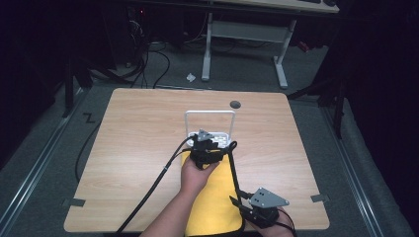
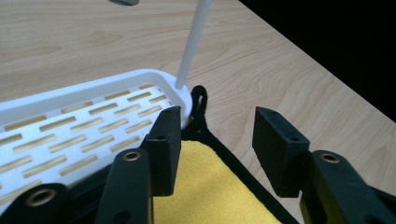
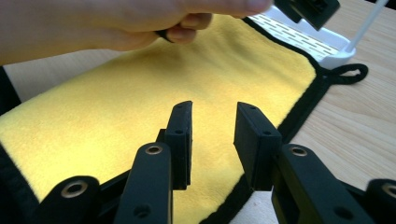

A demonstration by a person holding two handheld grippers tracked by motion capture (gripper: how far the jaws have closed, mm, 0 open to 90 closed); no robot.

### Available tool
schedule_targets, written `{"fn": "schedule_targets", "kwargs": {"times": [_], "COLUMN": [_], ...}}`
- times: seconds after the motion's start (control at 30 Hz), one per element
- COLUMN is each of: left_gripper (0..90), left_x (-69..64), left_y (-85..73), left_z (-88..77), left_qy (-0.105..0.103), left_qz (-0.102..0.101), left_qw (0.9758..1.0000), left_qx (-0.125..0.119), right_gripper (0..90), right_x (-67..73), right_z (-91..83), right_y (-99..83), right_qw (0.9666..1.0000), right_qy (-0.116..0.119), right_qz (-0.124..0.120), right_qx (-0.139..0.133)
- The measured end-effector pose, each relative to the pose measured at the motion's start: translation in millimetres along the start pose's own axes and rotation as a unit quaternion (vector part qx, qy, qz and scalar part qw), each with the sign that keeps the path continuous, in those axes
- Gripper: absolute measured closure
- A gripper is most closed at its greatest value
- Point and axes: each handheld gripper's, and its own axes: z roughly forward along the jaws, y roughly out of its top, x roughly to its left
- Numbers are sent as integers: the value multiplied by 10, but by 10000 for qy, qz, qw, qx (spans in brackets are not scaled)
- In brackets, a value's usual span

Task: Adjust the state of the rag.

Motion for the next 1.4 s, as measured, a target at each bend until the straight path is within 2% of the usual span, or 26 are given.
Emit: {"fn": "schedule_targets", "kwargs": {"times": [0.23, 0.3, 0.33, 0.53, 0.6, 0.67, 0.77, 0.87, 0.9, 0.97, 1.07, 1.13, 1.2, 1.27, 1.3, 1.4], "left_gripper": [516, 600, 600, 666, 730, 810, 830, 829, 821, 815, 830, 829, 827, 827, 828, 827], "left_x": [113, 149, 164, 204, 201, 194, 206, 216, 240, 287, 289, 286, 305, 320, 325, 343], "left_y": [-123, -183, -207, -485, -638, -770, -914, -980, -1008, -1013, -1019, -1020, -1009, -1019, -1026, -1039], "left_z": [-252, -349, -393, -776, -859, -903, -941, -910, -880, -889, -893, -897, -913, -927, -932, -952], "left_qy": [55, 77, 108, 91, -34, -173, -166, -17, -130, -250, -252, -261, -300, -345, -359, -411], "left_qz": [22, 138, 208, 370, 409, 395, 280, 454, 498, 438, 587, 646, 723, 705, 707, 668], "left_qw": [10000, 9998, 9995, 9987, 9978, 9968, 9970, 9952, 9943, 9945, 9938, 9934, 9920, 9921, 9922, 9924], "left_qx": [17, 147, 192, 338, 522, 672, 700, 870, 937, 912, 905, 912, 991, 977, 962, 946], "right_gripper": [682, 647, 647, 644, 645, 644, 641, 640, 640, 639, 641, 668, 750, 814, 825, 824], "right_x": [-22, -12, -12, -31, -40, -43, -50, -54, -62, -90, -190, -284, -362, -419, -451, -446], "right_z": [55, 71, 71, 122, 144, 161, 187, 196, 204, 222, 289, 383, 519, 657, 761, 978], "right_y": [-23, -30, -30, -48, -50, -56, -68, -78, -80, -66, 19, 99, 167, 222, 251, 257], "right_qw": [9999, 9999, 9999, 9997, 9997, 9996, 9994, 9992, 9992, 9991, 9985, 9976, 9967, 9957, 9947, 9917], "right_qy": [23, 13, 13, -74, -85, -84, -38, -74, -86, -145, -332, -398, -440, -396, -320, -321], "right_qz": [-15, -9, -9, 95, 100, 113, 124, 128, 130, 195, 216, 353, 368, 423, 534, 528], "right_qx": [105, 129, 129, 212, 224, 256, 324, 361, 364, 354, 365, 434, 572, 729, 821, 1127]}}
